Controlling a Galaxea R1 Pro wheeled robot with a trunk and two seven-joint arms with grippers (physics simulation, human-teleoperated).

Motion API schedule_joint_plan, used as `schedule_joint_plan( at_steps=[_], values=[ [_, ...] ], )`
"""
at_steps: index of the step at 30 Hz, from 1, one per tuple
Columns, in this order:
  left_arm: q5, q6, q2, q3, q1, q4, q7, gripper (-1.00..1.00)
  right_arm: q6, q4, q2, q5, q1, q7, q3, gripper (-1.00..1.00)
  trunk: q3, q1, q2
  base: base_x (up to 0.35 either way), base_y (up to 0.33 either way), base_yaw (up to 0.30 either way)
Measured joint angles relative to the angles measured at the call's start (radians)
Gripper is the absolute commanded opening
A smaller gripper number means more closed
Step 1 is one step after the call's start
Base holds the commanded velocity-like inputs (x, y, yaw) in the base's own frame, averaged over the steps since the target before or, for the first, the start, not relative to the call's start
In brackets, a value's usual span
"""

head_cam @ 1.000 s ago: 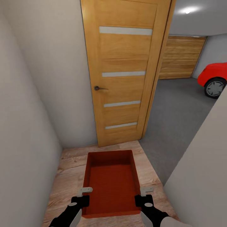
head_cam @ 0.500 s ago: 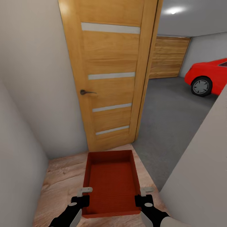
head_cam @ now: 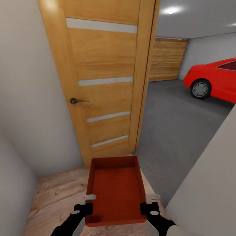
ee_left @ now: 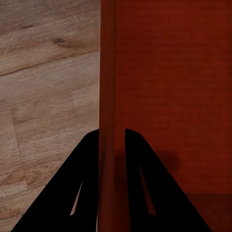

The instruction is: Move the two storage containers from the living room to the garage. In the garage, place one container on the floor and stack the other container on top of it (either order is fine).

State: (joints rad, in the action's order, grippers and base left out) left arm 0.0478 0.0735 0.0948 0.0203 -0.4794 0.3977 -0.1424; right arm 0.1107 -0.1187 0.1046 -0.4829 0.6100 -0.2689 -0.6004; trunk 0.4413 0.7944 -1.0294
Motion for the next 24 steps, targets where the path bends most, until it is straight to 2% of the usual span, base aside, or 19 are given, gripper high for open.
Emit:
schedule_joint_plan(
  at_steps=[4,11,24],
  values=[
    [0.0,0.0,0.0,0.0,0.0,-0.001,0.001,-1.0,0.0,0.0,0.0,0.0,0.0,0.0,0.0,-1.0,0.0,0.0,0.0,0.317,0.0,-0.087],
    [-0.001,0.0,0.0,-0.001,0.0,-0.001,0.001,-1.0,0.0,0.0,0.0,0.0,0.0,-0.001,0.0,-1.0,0.0,0.0,0.0,0.279,0.0,-0.264],
    [-0.001,0.0,0.0,-0.002,0.0,-0.001,0.001,-1.0,0.0,0.0,0.0,0.0,0.0,0.0,0.0,-1.0,0.0,0.001,0.0,0.032,0.0,-0.285]
  ],
)
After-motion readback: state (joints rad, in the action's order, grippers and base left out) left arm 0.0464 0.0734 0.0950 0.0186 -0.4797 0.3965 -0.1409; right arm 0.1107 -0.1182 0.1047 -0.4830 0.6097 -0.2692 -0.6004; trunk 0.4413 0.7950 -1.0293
